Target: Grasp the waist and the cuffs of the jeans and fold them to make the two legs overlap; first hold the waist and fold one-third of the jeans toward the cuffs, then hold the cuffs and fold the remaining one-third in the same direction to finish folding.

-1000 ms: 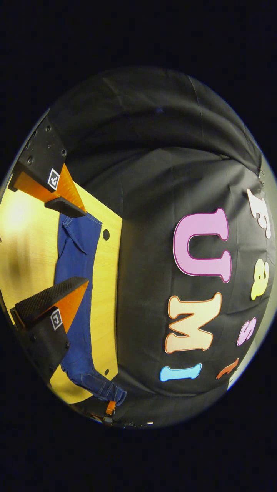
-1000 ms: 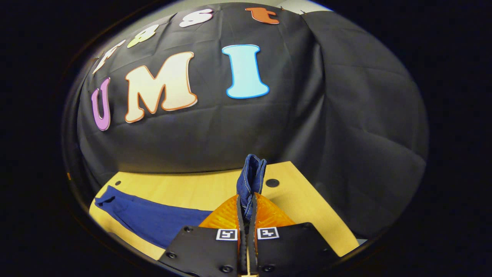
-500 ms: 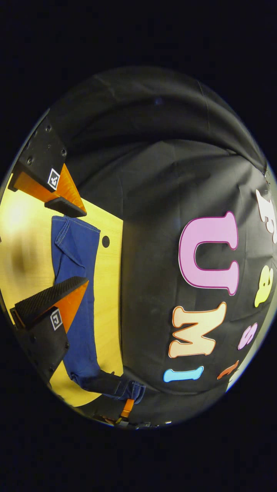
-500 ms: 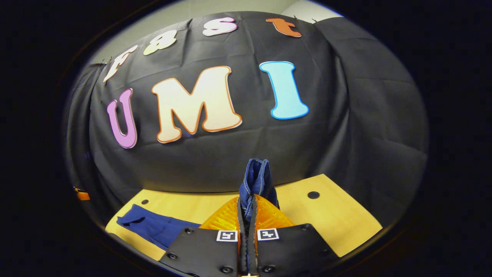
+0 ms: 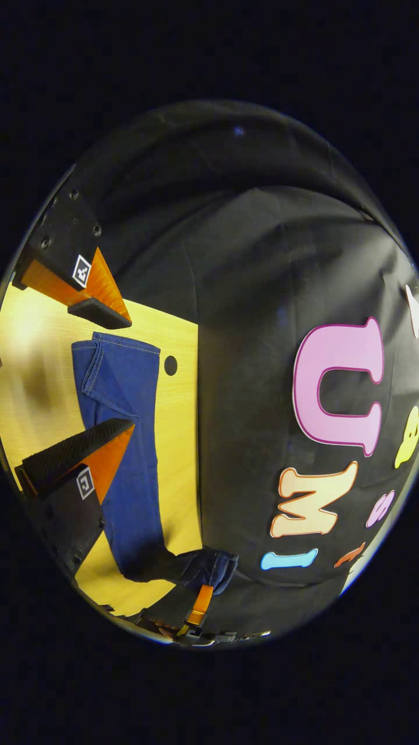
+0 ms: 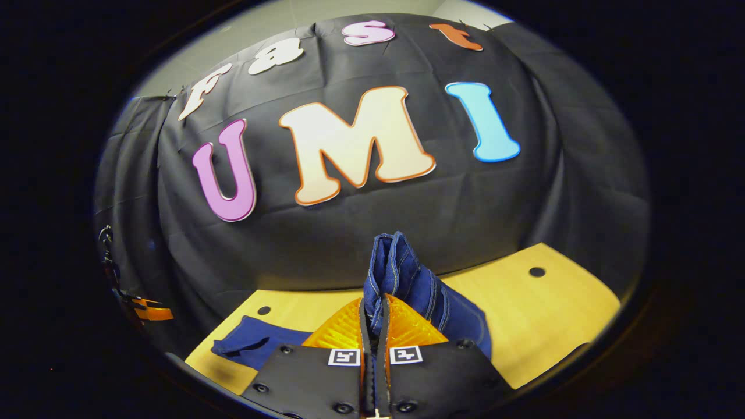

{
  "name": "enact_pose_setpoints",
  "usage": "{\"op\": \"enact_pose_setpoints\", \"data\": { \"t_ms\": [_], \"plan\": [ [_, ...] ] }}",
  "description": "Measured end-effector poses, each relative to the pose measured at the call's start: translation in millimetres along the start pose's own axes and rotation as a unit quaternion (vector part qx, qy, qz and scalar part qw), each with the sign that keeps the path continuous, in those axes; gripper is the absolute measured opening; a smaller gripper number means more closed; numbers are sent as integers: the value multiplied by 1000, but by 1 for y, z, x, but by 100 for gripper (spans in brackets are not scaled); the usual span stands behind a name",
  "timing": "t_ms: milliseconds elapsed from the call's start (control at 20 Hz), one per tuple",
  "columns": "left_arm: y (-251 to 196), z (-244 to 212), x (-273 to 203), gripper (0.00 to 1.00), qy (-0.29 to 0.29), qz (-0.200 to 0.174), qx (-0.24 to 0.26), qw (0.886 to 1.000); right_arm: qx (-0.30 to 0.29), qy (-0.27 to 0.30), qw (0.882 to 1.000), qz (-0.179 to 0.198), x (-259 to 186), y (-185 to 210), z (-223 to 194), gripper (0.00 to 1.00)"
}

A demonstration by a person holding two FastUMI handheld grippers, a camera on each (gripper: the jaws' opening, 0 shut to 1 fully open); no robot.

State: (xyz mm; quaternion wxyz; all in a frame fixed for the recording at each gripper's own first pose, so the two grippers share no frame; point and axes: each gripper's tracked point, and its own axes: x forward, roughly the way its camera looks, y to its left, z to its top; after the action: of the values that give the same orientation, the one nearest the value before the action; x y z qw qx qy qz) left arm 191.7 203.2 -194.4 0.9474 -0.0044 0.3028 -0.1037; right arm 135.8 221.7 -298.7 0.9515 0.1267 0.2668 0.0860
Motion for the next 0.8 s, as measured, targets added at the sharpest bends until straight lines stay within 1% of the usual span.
{"op": "enact_pose_setpoints", "data": {
  "t_ms": [50,150,200,400,450,500,600,750,800],
  "plan": [
    [4,-3,5,95,4,-5,1,1000,9,10,1000,10,4,11,-14,4],
    [7,-12,13,95,13,-19,-5,1000,24,37,999,30,12,32,-46,4],
    [8,-17,20,93,19,-26,-8,999,28,56,997,36,16,39,-65,4],
    [8,-37,46,93,41,-54,-30,997,27,128,991,42,29,55,-142,4],
    [11,-45,55,93,50,-56,-34,997,30,147,988,39,27,56,-158,4],
    [14,-51,64,95,59,-58,-38,996,38,159,985,47,25,63,-165,7],
    [18,-66,82,95,83,-61,-43,994,37,150,987,53,19,67,-161,38],
    [21,-89,105,95,111,-71,-50,990,19,141,989,49,10,62,-145,87],
    [24,-96,111,95,120,-71,-51,989,11,140,989,46,6,58,-140,86]
  ]
}}
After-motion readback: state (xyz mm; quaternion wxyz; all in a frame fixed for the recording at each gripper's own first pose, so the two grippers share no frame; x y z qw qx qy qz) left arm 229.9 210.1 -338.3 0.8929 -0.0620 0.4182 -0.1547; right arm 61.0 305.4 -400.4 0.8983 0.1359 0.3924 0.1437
